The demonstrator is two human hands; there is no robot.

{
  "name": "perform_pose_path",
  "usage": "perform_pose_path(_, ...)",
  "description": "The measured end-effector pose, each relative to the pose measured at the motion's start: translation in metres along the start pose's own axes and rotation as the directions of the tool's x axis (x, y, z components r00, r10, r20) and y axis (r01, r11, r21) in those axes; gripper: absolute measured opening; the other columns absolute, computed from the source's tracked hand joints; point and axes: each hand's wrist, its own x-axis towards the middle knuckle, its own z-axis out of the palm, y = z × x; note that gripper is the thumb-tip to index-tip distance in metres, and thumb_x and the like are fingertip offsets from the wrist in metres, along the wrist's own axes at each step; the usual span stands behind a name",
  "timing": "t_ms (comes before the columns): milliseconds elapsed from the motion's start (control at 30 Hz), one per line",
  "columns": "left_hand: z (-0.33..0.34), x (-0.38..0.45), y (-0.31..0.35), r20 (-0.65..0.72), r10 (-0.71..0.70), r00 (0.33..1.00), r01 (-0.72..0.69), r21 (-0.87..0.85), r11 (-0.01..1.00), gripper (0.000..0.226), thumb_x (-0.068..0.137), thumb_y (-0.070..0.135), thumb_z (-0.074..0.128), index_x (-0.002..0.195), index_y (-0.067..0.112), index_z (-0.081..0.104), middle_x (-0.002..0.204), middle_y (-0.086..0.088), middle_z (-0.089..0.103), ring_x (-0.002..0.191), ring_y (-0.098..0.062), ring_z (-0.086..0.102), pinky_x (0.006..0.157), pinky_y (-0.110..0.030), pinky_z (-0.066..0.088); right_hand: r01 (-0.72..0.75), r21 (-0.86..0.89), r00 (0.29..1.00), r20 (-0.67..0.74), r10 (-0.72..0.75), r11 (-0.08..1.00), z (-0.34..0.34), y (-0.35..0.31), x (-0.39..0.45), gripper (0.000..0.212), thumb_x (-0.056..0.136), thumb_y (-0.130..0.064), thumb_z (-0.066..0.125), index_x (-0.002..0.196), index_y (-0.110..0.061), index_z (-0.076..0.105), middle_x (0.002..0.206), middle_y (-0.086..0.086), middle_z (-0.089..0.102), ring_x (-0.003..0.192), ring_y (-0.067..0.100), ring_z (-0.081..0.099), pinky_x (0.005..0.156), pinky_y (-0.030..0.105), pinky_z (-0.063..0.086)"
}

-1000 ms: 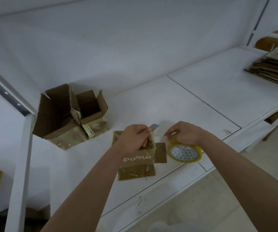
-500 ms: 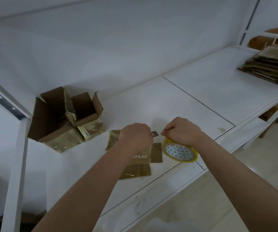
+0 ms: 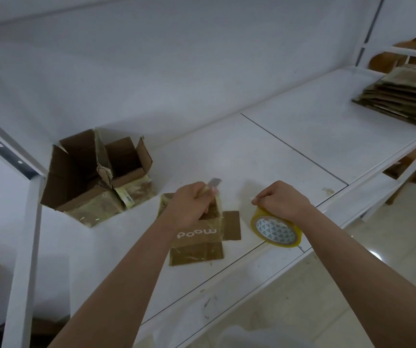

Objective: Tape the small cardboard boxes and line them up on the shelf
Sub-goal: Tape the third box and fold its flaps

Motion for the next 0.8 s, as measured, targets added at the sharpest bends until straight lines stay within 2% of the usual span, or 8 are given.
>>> perform_pose_path(67, 0.011, 0.004, 0.002, -0.151, -0.079, 0.985, 0.094, 0.096, 0.991, 0.038, 0.097, 0.05, 0.044, 0.083, 0.016, 0.051, 0.071, 0.004, 0.056, 0.07, -0.016, 0.056, 0.064, -0.03, 0.04, -0.013, 0.012, 1.0, 0.0, 0.013, 1.0, 0.001, 0.003, 0.0, 0.016, 0.089, -0.039, 0.062, 0.074, -0.041, 0.068, 0.086, -0.016, 0.061, 0.089, 0.014, 0.061, 0.082, 0.034, 0.051)
perform_pose_path(167, 0.029, 0.005, 0.014, -0.29, -0.122, 0.949, 0.222, 0.345, 0.912, 0.037, 0.09, 0.053, 0.054, 0.093, 0.018, 0.045, 0.071, 0.007, 0.053, 0.064, -0.016, 0.054, 0.051, -0.026, 0.034, -0.022, 0.047, 1.0, -0.013, 0.023, 0.999, 0.001, 0.005, -0.001, 0.015, 0.089, -0.04, 0.061, 0.092, -0.037, 0.075, 0.091, -0.014, 0.061, 0.093, 0.015, 0.06, 0.082, 0.034, 0.049)
perform_pose_path(233, 0.038, 0.006, 0.021, -0.309, -0.133, 0.942, 0.257, 0.405, 0.877, 0.033, 0.088, 0.043, 0.059, 0.095, 0.019, 0.038, 0.07, 0.006, 0.049, 0.059, -0.016, 0.051, 0.046, -0.025, 0.029, -0.018, 0.057, 0.999, -0.035, 0.02, 0.998, 0.0, 0.004, -0.001, 0.018, 0.09, -0.042, 0.061, 0.098, -0.035, 0.076, 0.092, -0.013, 0.061, 0.093, 0.016, 0.059, 0.081, 0.033, 0.048)
perform_pose_path(300, 0.042, 0.008, 0.024, -0.301, -0.141, 0.943, 0.265, 0.428, 0.864, 0.034, 0.087, 0.035, 0.062, 0.097, 0.018, 0.034, 0.069, 0.006, 0.046, 0.063, -0.02, 0.053, 0.046, -0.026, 0.029, -0.011, 0.078, 0.998, -0.062, 0.016, 0.997, 0.0, 0.004, -0.002, 0.019, 0.089, -0.043, 0.061, 0.097, -0.036, 0.076, 0.091, -0.013, 0.061, 0.091, 0.015, 0.059, 0.078, 0.032, 0.046)
perform_pose_path(467, 0.038, 0.007, 0.026, -0.275, -0.153, 0.949, 0.257, 0.394, 0.883, 0.047, 0.082, 0.033, 0.07, 0.1, 0.017, 0.03, 0.071, 0.006, 0.043, 0.067, -0.023, 0.053, 0.047, -0.027, 0.029, 0.005, 0.169, 0.996, -0.092, 0.011, 0.986, 0.001, 0.003, -0.002, 0.017, 0.089, -0.043, 0.06, 0.088, -0.036, 0.076, 0.086, -0.019, 0.064, 0.089, 0.013, 0.061, 0.081, 0.034, 0.049)
perform_pose_path(567, 0.03, 0.003, 0.022, -0.212, -0.084, 0.974, 0.162, 0.381, 0.911, 0.035, 0.083, 0.034, 0.069, 0.091, 0.015, 0.041, 0.072, 0.006, 0.045, 0.071, -0.02, 0.055, 0.054, -0.028, 0.036, 0.02, 0.179, 0.994, -0.113, 0.0, 0.984, 0.0, 0.001, -0.001, 0.019, 0.091, -0.042, 0.059, 0.091, -0.036, 0.076, 0.093, -0.015, 0.067, 0.09, 0.013, 0.062, 0.078, 0.033, 0.049)
perform_pose_path(667, 0.015, -0.004, 0.017, -0.094, 0.072, 0.993, -0.035, 0.346, 0.938, 0.026, 0.081, 0.028, 0.07, 0.079, 0.018, 0.046, 0.067, 0.007, 0.046, 0.067, -0.016, 0.053, 0.056, -0.027, 0.039, 0.018, 0.188, 0.992, -0.128, 0.007, 0.982, -0.003, -0.002, 0.001, 0.018, 0.091, -0.041, 0.059, 0.093, -0.038, 0.076, 0.094, -0.016, 0.065, 0.095, 0.015, 0.061, 0.08, 0.033, 0.048)
perform_pose_path(800, -0.011, -0.02, 0.016, 0.143, 0.272, 0.952, -0.301, 0.255, 0.919, 0.037, 0.078, 0.017, 0.076, 0.068, 0.022, 0.04, 0.069, -0.002, 0.055, 0.065, -0.018, 0.057, 0.067, -0.04, 0.051, 0.044, 0.218, 0.992, -0.128, -0.016, 0.975, -0.005, -0.011, 0.0, 0.016, 0.09, -0.041, 0.06, 0.089, -0.038, 0.076, 0.094, -0.015, 0.067, 0.097, 0.016, 0.062, 0.085, 0.036, 0.049)
